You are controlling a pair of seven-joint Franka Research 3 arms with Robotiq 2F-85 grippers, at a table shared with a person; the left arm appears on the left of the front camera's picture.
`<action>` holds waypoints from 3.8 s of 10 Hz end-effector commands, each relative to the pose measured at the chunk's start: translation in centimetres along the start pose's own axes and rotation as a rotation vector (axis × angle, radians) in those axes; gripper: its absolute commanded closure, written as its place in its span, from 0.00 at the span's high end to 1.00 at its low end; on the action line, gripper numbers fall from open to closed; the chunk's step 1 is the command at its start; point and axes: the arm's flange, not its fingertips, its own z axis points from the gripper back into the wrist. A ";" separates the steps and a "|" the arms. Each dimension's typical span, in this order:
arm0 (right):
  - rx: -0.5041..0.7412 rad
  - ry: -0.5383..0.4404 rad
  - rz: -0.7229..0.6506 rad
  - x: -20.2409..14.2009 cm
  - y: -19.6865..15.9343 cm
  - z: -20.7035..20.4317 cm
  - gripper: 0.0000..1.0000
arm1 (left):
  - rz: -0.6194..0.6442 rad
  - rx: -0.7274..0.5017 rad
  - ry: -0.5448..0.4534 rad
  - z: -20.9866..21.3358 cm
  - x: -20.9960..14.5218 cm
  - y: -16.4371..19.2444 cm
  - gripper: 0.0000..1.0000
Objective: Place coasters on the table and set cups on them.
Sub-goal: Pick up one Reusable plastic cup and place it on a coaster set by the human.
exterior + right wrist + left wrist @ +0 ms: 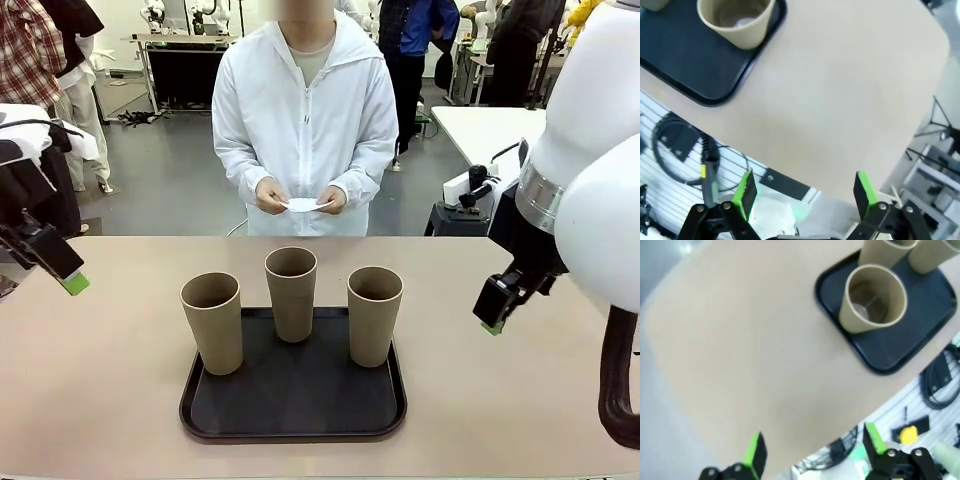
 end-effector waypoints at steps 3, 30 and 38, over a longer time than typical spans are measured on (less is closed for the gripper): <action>0.133 -0.073 -0.086 0.3 -2.6 -2.3 1.00 | -0.012 0.009 -0.025 -0.1 0.6 0.1 1.00; 1.309 -0.448 -0.785 -17.5 -25.1 -12.3 1.00 | 1.008 -0.827 -0.380 0.0 -12.2 20.3 1.00; 1.309 -0.448 -0.785 -17.5 -25.1 -12.3 1.00 | 1.008 -0.827 -0.380 0.0 -12.2 20.3 1.00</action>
